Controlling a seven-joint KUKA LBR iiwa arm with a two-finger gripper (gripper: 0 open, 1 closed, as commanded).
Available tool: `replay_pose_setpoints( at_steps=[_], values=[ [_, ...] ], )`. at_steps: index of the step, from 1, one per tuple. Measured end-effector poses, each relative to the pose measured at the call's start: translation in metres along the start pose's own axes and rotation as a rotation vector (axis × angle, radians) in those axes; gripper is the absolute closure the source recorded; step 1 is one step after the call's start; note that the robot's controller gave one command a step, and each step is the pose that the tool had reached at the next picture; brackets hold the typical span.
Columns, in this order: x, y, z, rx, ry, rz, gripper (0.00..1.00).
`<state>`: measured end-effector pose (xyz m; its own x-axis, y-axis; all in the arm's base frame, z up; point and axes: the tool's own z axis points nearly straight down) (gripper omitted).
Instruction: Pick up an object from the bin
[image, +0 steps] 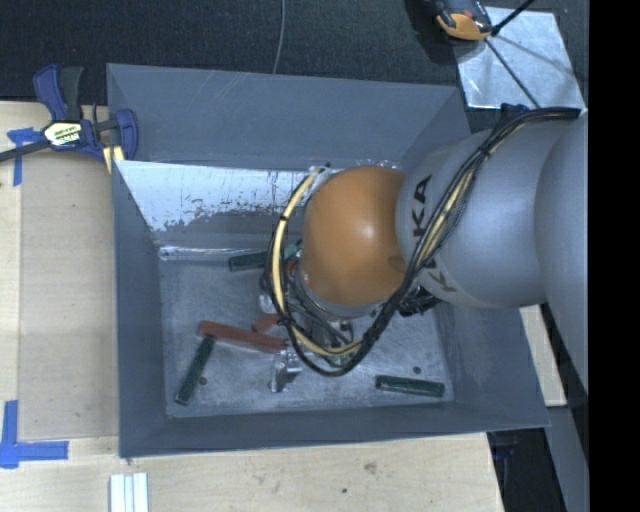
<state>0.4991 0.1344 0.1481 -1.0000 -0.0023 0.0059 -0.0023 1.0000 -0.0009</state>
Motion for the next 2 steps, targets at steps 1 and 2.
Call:
replay_pose_setpoints(
  at_steps=[1,2],
  values=[
    [-0.002,0.000,-0.004,-0.002,-0.008,0.003,0.00],
    [-0.032,-0.020,0.063,-0.012,-0.039,0.111,1.00]
  ],
)
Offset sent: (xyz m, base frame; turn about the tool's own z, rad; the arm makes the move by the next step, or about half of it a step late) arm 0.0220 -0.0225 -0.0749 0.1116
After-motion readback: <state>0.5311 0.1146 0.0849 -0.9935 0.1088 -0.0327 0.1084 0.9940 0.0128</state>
